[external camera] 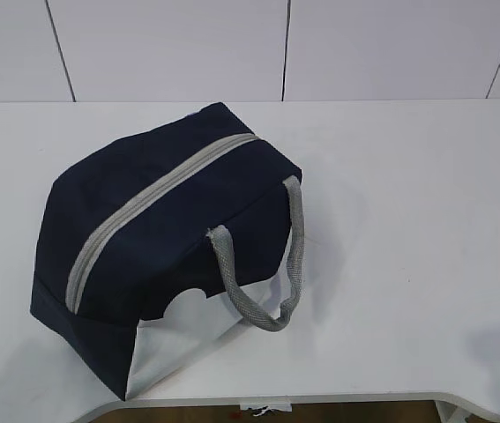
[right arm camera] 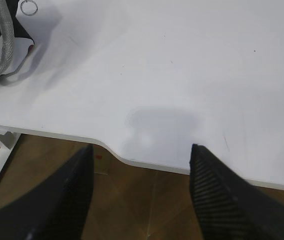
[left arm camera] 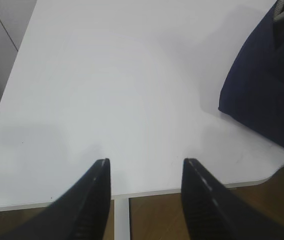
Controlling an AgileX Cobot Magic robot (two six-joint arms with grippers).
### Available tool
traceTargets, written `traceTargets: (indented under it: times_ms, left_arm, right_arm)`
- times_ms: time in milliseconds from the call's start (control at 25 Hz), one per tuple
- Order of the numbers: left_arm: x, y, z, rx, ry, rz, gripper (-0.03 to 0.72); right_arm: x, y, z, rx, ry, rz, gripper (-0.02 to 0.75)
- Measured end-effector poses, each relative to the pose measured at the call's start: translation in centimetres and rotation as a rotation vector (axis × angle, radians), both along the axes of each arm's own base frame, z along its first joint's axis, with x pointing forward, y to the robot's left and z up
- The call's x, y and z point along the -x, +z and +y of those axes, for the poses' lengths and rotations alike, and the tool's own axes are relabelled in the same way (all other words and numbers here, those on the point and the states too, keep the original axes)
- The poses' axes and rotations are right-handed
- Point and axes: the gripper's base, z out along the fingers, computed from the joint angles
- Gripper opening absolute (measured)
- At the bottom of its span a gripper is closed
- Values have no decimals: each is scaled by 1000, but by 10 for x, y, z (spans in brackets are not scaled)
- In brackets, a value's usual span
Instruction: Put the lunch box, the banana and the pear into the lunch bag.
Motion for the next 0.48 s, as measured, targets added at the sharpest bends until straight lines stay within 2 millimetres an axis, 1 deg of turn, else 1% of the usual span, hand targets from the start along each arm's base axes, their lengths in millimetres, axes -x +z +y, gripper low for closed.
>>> traceTargets:
  times_ms: [160, 480]
  left_arm:
    - [0, 0, 0, 0, 0, -2, 349]
    - [0, 0, 0, 0, 0, -2, 320]
  right_arm:
    - [0, 0, 0, 0, 0, 0, 461]
    - [0, 0, 0, 0, 0, 0, 461]
